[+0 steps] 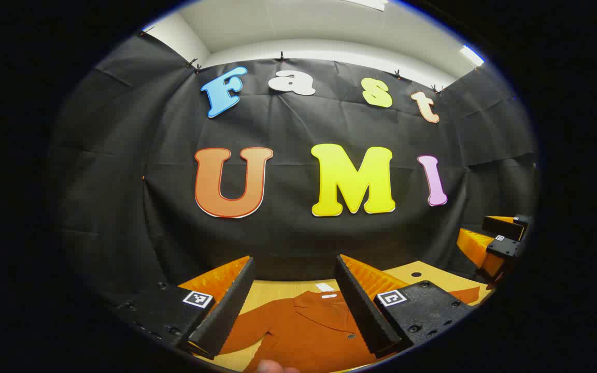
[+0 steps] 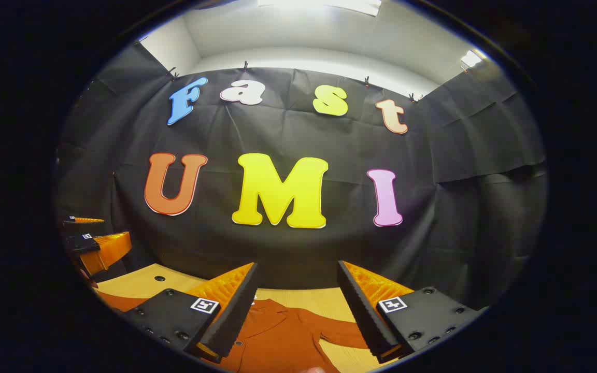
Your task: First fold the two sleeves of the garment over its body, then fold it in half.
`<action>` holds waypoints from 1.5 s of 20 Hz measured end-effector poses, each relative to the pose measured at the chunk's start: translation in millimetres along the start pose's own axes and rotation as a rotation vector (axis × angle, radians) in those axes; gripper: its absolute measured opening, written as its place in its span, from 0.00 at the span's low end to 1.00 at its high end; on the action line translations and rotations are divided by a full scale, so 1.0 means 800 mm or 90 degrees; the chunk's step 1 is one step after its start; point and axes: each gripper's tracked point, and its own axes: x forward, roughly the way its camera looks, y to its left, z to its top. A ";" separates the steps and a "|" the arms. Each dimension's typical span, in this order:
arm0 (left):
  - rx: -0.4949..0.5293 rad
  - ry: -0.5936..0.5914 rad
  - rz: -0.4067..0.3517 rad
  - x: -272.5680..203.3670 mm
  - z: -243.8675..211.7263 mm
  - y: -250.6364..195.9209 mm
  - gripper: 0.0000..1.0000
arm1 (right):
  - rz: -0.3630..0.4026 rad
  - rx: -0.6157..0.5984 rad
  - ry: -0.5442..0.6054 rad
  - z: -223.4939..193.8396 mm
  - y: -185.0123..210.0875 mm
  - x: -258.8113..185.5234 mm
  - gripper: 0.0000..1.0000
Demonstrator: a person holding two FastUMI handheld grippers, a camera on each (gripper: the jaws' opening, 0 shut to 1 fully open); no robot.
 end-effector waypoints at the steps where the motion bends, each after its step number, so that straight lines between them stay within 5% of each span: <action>1: 0.001 0.003 0.001 0.001 -0.002 0.001 0.99 | -0.001 -0.002 0.002 -0.002 0.000 0.001 0.95; 30: 0.008 0.005 0.024 0.015 -0.004 -0.005 0.99 | -0.007 0.009 0.018 -0.011 -0.014 0.018 0.95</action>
